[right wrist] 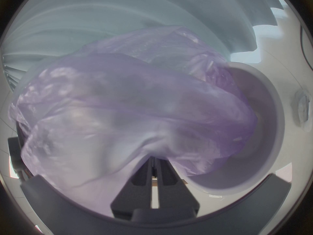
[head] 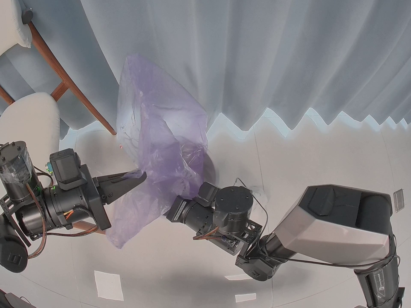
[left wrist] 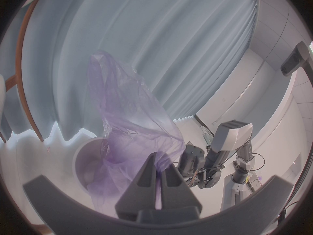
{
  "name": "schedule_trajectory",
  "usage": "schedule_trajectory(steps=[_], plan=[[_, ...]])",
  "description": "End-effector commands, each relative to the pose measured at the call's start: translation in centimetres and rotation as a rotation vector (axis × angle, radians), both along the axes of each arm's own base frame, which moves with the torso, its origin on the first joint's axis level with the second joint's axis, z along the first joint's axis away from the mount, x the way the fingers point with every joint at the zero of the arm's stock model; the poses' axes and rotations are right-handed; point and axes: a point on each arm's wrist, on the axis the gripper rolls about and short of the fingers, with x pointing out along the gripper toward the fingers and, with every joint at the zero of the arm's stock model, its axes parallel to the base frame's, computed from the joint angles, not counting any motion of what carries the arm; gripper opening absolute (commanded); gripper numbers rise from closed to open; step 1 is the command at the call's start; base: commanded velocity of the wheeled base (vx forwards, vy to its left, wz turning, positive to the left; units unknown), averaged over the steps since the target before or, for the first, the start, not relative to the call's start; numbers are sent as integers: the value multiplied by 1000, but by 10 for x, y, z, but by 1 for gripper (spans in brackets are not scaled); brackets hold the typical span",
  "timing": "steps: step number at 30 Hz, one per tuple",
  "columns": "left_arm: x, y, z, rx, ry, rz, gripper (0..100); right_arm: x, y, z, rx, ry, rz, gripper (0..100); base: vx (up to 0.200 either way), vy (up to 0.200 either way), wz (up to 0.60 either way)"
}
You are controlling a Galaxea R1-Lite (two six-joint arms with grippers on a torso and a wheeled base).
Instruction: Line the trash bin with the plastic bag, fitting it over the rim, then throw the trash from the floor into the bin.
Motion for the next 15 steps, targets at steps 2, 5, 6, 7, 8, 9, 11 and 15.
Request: schedule_trajectory(steps=[2,5,6,7,8,9,11,15], plan=[[8,2,-11,21,42,20,0,-8,-1,6,-2,2,-4,0,0,0,0],[10,5,-12,21,43,31,0,-33,-5,-8,-76,47,28,0,0,0,0],[10,5,-12,20,45,33,0,-33,-5,-8,-76,47,28,0,0,0,0],[10,5,-12,20,45,34,0,-51,-14,-22,-145,99,60,0,0,0,0],[10,5,-12,20,45,34,0,-51,-14,-22,-145,99,60,0,0,0,0],[9,6,-13,22,52,33,0,-65,-20,-33,-193,128,95,0,0,0,0],[7,6,-16,27,61,31,0,-75,-29,-38,-223,136,117,0,0,0,0],[6,7,-17,29,62,31,0,-90,-41,-36,-229,102,156,0,0,0,0]])
